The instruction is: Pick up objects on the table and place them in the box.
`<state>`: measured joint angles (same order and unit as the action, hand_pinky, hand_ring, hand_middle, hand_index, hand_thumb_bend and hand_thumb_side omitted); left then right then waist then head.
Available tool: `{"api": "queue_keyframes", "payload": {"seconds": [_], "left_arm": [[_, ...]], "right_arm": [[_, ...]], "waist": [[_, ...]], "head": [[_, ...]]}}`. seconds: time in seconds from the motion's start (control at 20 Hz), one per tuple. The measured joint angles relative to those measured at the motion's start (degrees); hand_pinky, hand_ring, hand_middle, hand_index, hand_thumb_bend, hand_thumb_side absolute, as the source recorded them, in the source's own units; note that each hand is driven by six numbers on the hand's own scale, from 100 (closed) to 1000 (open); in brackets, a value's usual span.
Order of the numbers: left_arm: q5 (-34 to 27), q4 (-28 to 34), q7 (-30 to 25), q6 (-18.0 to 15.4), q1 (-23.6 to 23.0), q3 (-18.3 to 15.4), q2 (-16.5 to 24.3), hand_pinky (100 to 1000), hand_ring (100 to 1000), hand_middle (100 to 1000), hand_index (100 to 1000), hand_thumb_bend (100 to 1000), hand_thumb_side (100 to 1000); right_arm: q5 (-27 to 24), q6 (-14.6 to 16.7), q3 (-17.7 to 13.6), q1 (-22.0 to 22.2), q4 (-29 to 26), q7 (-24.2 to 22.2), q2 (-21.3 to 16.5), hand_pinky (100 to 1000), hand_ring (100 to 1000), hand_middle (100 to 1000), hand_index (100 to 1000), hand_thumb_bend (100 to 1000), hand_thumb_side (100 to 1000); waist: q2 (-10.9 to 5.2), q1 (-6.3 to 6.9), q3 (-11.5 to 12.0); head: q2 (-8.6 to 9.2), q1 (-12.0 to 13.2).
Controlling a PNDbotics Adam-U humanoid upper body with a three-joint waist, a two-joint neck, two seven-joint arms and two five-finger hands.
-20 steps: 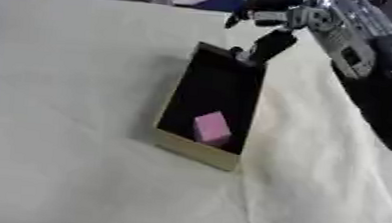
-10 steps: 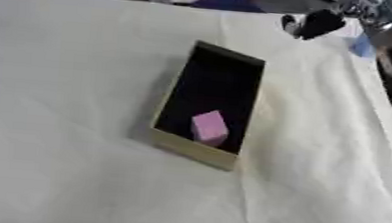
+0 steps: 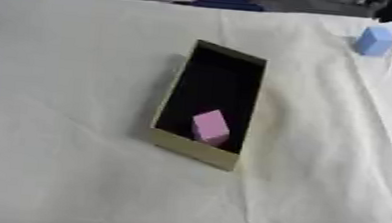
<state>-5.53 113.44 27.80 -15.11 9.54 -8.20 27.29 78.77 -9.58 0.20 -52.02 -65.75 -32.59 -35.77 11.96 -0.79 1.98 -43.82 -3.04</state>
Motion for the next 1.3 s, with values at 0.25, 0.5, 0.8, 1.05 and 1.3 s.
{"api": "queue_keyframes", "payload": {"seconds": [0.25, 0.5, 0.8, 1.05, 1.3], "left_arm": [[0.03, 0.0, 0.08, -0.08, -0.01, -0.16, 0.0, 718, 751, 744, 879, 307, 754], [0.06, 0.0, 0.15, -0.12, -0.06, -0.18, 0.0, 717, 751, 743, 880, 304, 755], [0.07, 0.0, 0.16, -0.13, -0.11, -0.18, 0.0, 717, 751, 744, 880, 303, 755], [0.07, 0.0, 0.16, -0.12, -0.1, -0.18, 0.0, 716, 751, 744, 880, 300, 755], [0.07, 0.0, 0.1, -0.08, -0.09, -0.17, 0.0, 715, 751, 744, 880, 298, 754]], "right_arm": [[-0.33, -1.74, -3.37, -1.66, 8.67, 1.17, -0.12, 936, 1000, 947, 996, 212, 515], [-3.77, 0.53, -4.81, -4.13, 14.98, -2.17, -0.12, 953, 1000, 948, 994, 331, 326], [-5.81, 0.92, -5.5, -6.43, 19.53, -5.56, -0.13, 955, 1000, 948, 1000, 376, 226], [-5.72, 0.53, -5.44, -8.34, 21.52, -6.37, 0.05, 956, 1000, 945, 1000, 407, 171], [-3.58, -0.79, -5.45, -10.92, 23.84, -5.98, 1.37, 958, 1000, 946, 1000, 442, 100]], "waist": [[0.05, 0.23, -0.02], [0.11, 0.35, -0.19], [0.39, 0.54, -0.24], [0.46, 0.71, -0.25], [0.74, 1.09, -0.06]], "head": [[0.01, 0.05], [0.06, 0.24], [0.58, 0.5], [0.76, 0.61], [1.12, 0.58]]}}
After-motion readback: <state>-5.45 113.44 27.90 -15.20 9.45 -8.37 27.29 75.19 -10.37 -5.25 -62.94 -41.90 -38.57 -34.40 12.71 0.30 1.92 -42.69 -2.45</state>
